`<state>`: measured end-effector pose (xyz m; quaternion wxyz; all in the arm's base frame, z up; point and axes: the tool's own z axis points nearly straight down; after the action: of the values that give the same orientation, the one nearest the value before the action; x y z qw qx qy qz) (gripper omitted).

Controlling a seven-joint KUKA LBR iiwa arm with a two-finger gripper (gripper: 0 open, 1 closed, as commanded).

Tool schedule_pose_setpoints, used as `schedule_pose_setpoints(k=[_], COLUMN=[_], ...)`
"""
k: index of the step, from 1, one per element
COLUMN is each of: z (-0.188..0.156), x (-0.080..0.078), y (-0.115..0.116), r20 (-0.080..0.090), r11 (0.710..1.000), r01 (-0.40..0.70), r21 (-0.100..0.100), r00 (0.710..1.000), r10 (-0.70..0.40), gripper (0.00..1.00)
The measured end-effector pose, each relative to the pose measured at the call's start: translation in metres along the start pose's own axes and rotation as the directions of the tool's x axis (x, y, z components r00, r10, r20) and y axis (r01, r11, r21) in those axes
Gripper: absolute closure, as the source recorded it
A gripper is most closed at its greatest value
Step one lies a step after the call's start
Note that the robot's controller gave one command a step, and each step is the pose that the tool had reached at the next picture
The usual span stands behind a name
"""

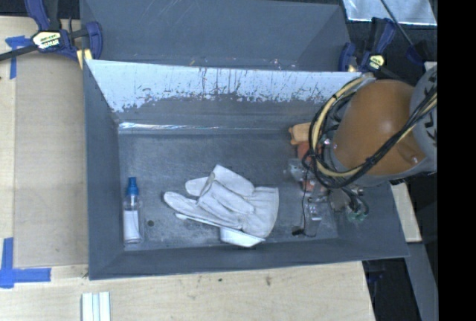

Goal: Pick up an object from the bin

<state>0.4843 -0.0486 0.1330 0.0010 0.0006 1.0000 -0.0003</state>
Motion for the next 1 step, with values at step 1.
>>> schedule_pose_setpoints(k=[1], z=[0.0356], x=[-0.0191], y=[0.0456], r20=[0.003], r11=[0.999], r01=[-0.047], r21=[0.000], r00=[0.999], r10=[0.047], gripper=[0.00])
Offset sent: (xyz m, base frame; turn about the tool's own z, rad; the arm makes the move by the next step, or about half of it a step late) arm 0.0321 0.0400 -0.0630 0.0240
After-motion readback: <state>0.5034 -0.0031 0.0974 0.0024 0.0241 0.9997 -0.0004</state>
